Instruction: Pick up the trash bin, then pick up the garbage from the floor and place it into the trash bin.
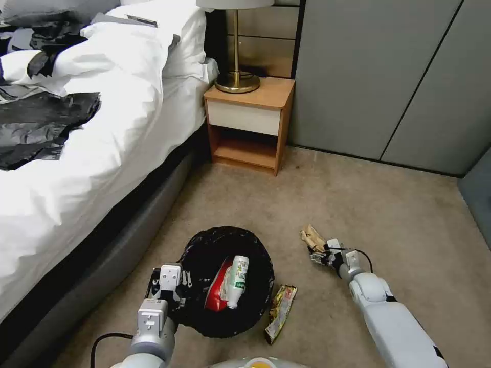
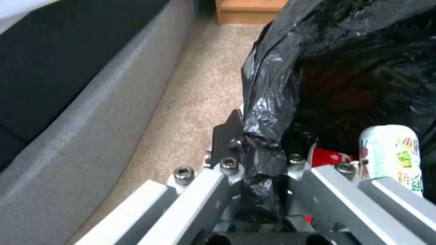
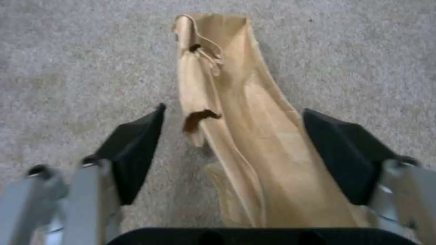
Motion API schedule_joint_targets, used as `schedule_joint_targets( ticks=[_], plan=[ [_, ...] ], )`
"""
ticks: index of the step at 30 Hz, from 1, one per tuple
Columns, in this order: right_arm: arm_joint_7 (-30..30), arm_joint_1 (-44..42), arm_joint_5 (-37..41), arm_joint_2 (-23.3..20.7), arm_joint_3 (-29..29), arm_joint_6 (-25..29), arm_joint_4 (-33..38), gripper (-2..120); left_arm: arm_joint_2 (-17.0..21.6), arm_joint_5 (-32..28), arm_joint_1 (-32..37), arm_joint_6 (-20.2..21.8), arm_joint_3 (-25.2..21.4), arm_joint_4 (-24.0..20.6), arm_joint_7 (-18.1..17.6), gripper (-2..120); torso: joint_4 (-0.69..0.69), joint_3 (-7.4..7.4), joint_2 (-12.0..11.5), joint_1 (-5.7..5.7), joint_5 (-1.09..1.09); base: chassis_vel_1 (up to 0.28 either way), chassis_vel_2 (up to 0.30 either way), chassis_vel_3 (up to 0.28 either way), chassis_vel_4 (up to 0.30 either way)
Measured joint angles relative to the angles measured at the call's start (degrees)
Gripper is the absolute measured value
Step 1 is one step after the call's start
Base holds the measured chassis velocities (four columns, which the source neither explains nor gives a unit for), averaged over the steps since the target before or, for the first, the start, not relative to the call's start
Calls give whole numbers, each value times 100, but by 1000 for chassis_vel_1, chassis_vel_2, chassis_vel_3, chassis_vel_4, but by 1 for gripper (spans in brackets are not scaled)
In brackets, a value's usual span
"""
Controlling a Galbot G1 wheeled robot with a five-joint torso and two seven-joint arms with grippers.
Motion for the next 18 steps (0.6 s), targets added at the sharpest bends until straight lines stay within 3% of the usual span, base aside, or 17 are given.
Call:
schedule_joint_targets(
  ticks=[7,12,18],
  plan=[
    [29,8,8,24,43,66,-30,45,7,-38,-46,-1,4,16,3,1,0,0,0,0,1,0,0,0,0],
    [67,7,22,11,55,87,3,34,8,-55,-61,-1,5,28,3,1,0,0,0,0,0,0,0,0,0],
    [117,-26,50,-31,83,157,43,7,3,-59,-76,6,28,54,3,1,0,-1,0,0,0,0,0,0,0]
  ],
)
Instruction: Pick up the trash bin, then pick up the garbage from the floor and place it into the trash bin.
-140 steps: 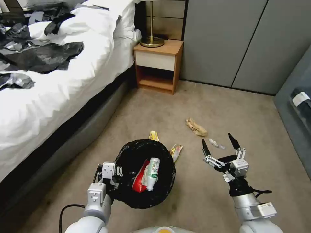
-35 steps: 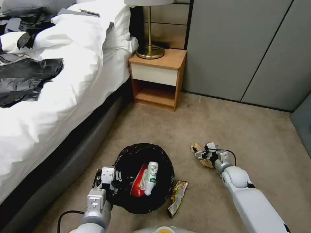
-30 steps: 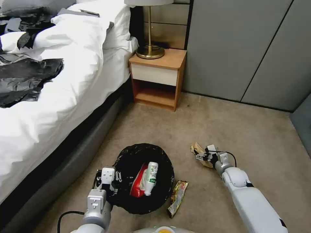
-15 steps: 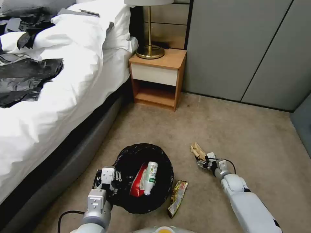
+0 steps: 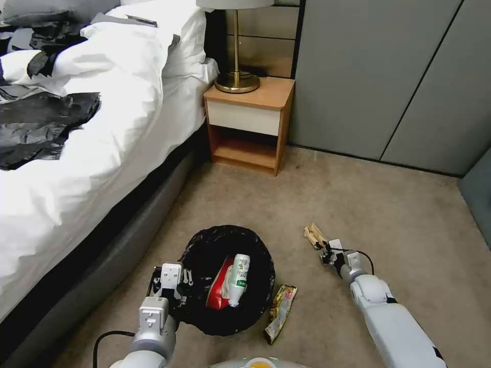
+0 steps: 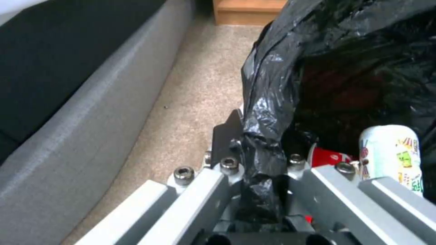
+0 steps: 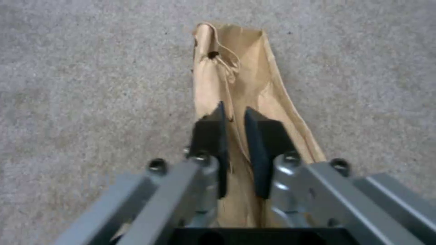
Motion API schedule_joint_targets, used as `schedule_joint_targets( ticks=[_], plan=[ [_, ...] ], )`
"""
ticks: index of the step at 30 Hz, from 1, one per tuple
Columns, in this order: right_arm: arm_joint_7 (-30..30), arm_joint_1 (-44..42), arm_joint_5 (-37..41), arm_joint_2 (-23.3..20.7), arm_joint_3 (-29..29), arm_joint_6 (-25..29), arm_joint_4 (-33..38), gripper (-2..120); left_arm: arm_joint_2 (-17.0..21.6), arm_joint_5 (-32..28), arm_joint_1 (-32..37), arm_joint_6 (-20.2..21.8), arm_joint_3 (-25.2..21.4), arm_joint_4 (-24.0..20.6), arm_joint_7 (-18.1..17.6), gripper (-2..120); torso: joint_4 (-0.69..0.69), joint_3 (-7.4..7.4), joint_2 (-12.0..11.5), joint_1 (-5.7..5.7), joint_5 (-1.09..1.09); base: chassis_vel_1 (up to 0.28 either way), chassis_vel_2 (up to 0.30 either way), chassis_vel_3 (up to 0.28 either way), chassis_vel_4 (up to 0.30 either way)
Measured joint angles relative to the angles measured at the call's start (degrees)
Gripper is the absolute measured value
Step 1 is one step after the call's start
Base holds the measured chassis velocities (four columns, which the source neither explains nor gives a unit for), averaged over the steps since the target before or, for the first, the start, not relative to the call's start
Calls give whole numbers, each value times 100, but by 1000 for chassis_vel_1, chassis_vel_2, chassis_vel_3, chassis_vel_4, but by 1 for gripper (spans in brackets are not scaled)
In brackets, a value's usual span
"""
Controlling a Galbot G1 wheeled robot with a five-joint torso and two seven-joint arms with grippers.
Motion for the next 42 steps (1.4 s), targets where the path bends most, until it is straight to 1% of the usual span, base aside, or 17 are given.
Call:
schedule_joint_targets(
  ticks=[2,3,21,24,26,27,29,30,39,42],
  plan=[
    [2,-3,5,-3,2,4,9,4,-1,0,0,1,3,0,1,1,0,0,0,0,0,0,0,0,0],
    [6,-6,12,-6,4,7,15,0,-1,0,0,1,5,0,1,1,0,0,0,0,0,0,0,0,0],
    [76,-63,40,-21,43,125,93,0,2,6,19,-5,11,-4,3,1,0,0,0,0,0,0,0,0,0],
    [128,-100,65,-42,69,193,209,0,6,6,20,-11,16,-8,3,1,0,0,0,0,1,0,0,0,0],
    [186,-188,160,-106,98,207,541,0,11,5,16,-17,20,-12,3,1,0,0,0,0,0,0,0,0,0],
    [186,-188,160,-106,98,207,541,0,11,5,16,-17,20,-12,3,1,0,0,0,0,0,0,0,0,0],
    [232,-302,280,-167,123,203,965,0,16,6,12,-26,27,-12,3,1,0,0,0,0,-1,0,0,0,0],
    [232,-302,280,-167,123,203,965,0,16,6,12,-26,27,-12,3,1,0,0,0,0,-1,0,0,0,0],
    [278,-595,444,-179,189,198,1706,0,37,4,8,-29,42,-12,6,1,0,0,0,0,0,0,0,0,0],
    [278,-642,453,-181,195,194,1784,0,37,4,4,-29,50,-12,6,1,0,0,0,0,0,0,0,0,0]
  ],
)
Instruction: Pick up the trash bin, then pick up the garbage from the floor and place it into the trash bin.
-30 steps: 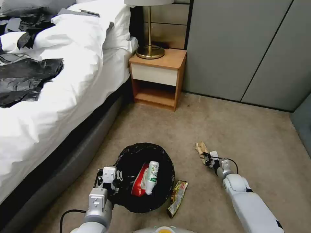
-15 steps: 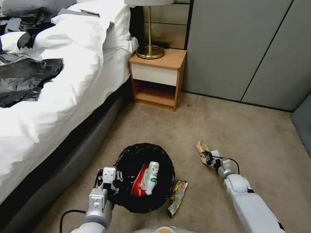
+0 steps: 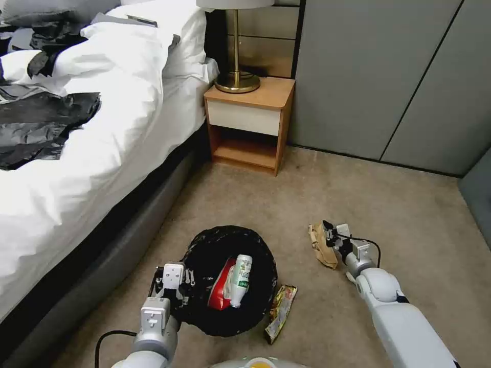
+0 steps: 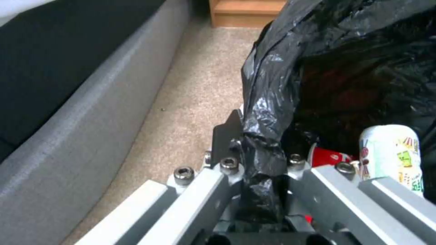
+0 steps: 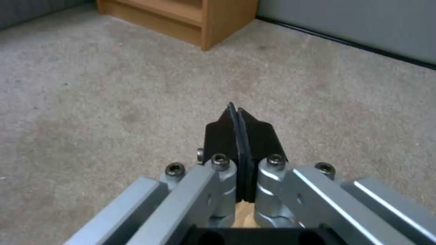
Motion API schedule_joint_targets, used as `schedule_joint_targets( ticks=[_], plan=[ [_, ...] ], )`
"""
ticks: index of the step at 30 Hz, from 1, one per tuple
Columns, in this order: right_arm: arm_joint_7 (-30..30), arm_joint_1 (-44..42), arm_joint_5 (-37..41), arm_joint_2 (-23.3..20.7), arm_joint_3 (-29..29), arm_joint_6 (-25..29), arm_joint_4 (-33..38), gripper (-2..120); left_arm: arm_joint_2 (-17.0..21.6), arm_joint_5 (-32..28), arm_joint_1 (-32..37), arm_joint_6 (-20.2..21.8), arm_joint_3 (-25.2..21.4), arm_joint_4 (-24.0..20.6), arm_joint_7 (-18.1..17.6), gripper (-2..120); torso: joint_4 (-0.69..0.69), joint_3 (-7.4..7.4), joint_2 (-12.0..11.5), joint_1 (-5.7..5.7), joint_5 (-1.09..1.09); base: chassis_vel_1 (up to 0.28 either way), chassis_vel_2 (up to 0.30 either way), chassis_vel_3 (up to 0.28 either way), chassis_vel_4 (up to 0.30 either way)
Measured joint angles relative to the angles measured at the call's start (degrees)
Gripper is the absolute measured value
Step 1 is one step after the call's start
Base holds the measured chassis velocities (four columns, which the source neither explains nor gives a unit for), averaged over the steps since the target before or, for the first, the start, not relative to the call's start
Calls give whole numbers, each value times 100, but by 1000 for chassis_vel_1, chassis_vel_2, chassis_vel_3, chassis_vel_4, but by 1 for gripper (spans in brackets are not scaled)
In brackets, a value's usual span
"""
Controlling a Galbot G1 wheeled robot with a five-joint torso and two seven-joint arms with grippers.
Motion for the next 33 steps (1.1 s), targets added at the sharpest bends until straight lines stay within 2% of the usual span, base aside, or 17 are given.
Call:
schedule_joint_targets(
  ticks=[7,10,13,17,20,21,23,24,26,27,30,31,33],
  plan=[
    [-18,-30,-87,18,-3,-144,-110,0,-2,1,-8,-2,16,4,0,1,0,0,0,0,0,0,0,0,0],
    [-18,-18,-183,65,-7,-235,-239,7,-1,1,-4,-4,14,4,0,1,0,0,0,0,0,0,0,0,0],
    [-3,82,-275,145,-20,-262,-494,20,-3,1,7,-6,11,3,0,1,0,0,0,0,0,0,0,0,0],
    [2,147,-322,180,-29,-258,-641,28,-6,2,13,-10,10,3,1,1,1,0,0,0,0,0,0,0,0],
    [10,273,-379,232,-68,-242,-885,43,-15,7,19,-12,6,3,0,1,0,0,0,0,0,0,0,0,0],
    [10,273,-379,232,-68,-242,-885,43,-15,7,19,-12,6,3,0,1,0,0,0,0,0,0,0,0,0],
    [11,363,-404,253,-109,-237,-1034,54,-23,11,17,-13,1,3,0,1,0,0,0,0,0,0,0,0,0],
    [11,363,-404,253,-109,-237,-1034,54,-23,11,17,-13,1,3,0,1,0,0,0,0,0,0,0,0,0],
    [11,432,-442,269,-146,-231,-1161,65,-33,12,11,-13,1,3,0,1,0,0,0,0,-1,0,0,0,0],
    [11,432,-442,269,-146,-231,-1161,65,-33,12,11,-13,1,3,0,1,0,0,0,0,-1,0,0,0,0],
    [-4,557,-546,333,-181,-156,-1492,82,-43,14,4,-14,-3,24,0,1,0,0,0,0,0,0,0,0,0],
    [-4,557,-546,333,-181,-156,-1492,82,-43,14,4,-14,-3,24,0,1,0,0,0,0,0,0,0,0,0],
    [-10,616,-594,380,-194,-124,-1668,89,-43,14,-2,-14,-11,40,0,1,0,0,0,0,0,0,0,0,0]
  ],
)
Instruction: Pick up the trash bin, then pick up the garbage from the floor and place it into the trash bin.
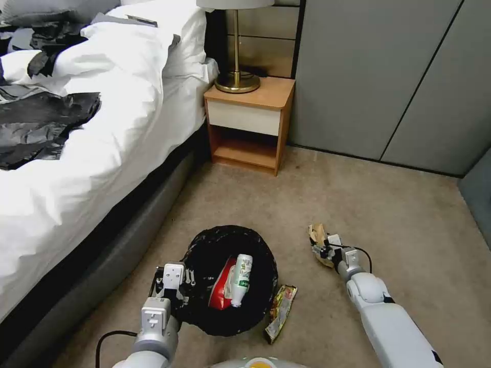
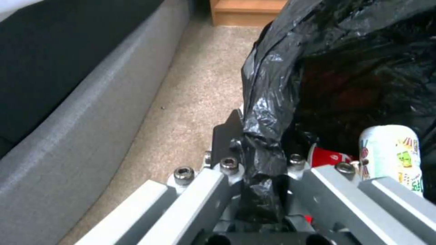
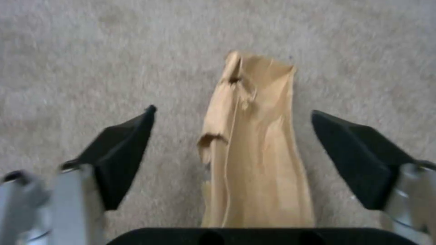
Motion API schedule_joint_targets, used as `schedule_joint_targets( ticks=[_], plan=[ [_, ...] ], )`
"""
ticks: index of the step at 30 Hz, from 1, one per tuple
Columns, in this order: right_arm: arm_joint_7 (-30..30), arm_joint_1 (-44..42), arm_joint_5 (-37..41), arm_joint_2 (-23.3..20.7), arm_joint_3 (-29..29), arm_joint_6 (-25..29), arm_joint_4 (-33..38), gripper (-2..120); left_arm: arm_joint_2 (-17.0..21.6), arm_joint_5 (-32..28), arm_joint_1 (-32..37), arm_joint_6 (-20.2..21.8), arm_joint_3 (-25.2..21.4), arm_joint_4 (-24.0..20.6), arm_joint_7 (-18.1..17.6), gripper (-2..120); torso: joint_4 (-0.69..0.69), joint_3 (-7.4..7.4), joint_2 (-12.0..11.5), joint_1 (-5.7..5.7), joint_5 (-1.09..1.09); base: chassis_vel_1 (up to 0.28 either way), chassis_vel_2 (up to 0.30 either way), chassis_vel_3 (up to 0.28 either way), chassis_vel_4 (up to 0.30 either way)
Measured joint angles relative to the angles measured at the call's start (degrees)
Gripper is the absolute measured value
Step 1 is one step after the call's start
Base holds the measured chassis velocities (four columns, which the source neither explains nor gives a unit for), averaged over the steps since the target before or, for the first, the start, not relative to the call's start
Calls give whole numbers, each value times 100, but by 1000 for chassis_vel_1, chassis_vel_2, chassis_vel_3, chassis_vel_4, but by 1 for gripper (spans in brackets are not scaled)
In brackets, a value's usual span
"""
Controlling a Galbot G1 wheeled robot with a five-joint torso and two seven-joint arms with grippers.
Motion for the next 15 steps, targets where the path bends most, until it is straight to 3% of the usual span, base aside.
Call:
schedule_joint_targets(
  ticks=[8,15],
  plan=[
    [-7,196,-215,191,25,145,-561,107,6,-34,-34,0,-21,42,0,1,0,0,0,0,0,0,0,0,0],
    [-13,389,-315,230,118,309,-1085,109,19,-80,-26,2,-59,42,-3,1,0,0,0,0,0,0,0,0,0]
  ],
)
